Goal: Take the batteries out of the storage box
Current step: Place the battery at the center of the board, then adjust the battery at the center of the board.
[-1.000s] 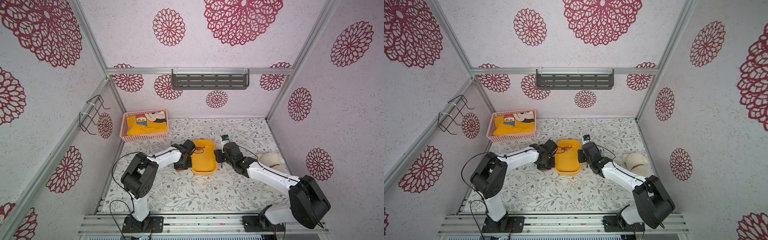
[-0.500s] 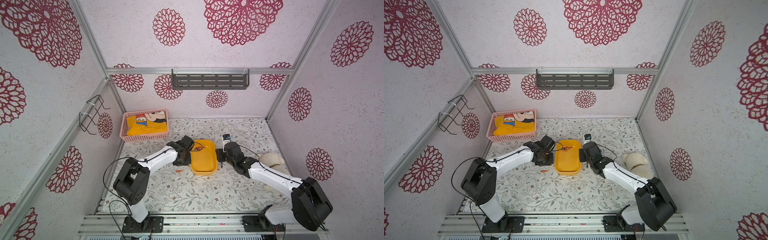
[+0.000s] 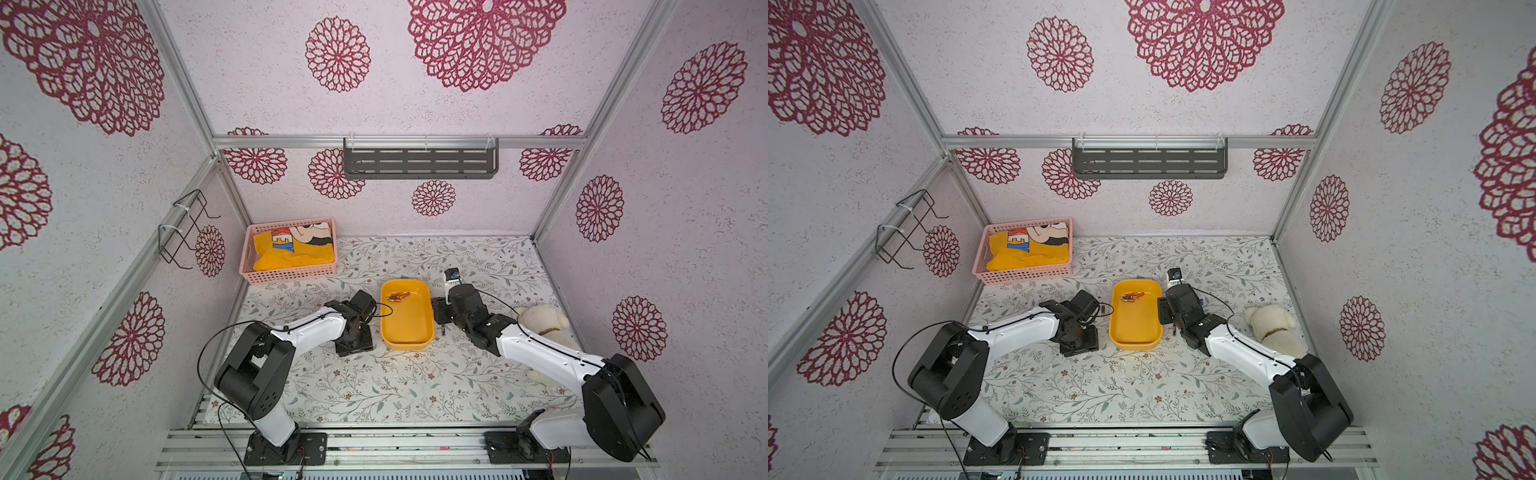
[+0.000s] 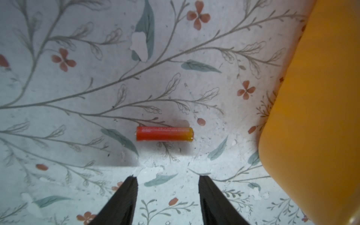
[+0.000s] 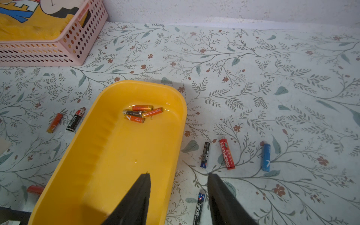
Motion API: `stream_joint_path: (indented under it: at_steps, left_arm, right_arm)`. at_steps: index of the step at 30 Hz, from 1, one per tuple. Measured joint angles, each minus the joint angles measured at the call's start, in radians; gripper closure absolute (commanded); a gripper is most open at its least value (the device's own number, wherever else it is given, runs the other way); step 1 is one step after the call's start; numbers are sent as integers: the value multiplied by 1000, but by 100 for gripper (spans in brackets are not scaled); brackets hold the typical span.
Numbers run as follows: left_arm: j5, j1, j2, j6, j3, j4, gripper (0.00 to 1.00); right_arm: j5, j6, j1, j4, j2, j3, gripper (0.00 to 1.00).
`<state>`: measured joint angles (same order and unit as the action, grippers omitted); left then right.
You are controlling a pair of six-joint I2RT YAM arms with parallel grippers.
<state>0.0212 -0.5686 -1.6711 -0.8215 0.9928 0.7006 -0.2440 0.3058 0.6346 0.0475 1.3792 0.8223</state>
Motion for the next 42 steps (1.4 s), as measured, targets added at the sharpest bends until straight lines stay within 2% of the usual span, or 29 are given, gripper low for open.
stream_joint_path:
  at_steps: [12,24,31,33,36,38,42]
  left_arm:
    - [3,31,-64,6,11,-62,41]
    - [-45,35,-172,66,138,-70,50]
    - [-60,34,-205,95,175,-69,67]
    - [-64,31,-209,100,179,-65,78]
    - [-71,27,-227,114,203,-49,80]
    - [-82,22,-241,121,221,-43,86]
    - [-101,7,-265,137,251,-24,87]
  right_arm:
    - [-15,0,0,6,-13,-37,45]
    - [-17,0,-1,8,-29,-48,44]
    - [-24,0,-3,7,-40,-48,44]
    - [-28,0,-4,8,-49,-48,44]
    - [-35,0,-6,8,-56,-48,44]
    - [-40,0,-6,8,-57,-48,44]
    - [-42,0,-8,8,-60,-48,44]
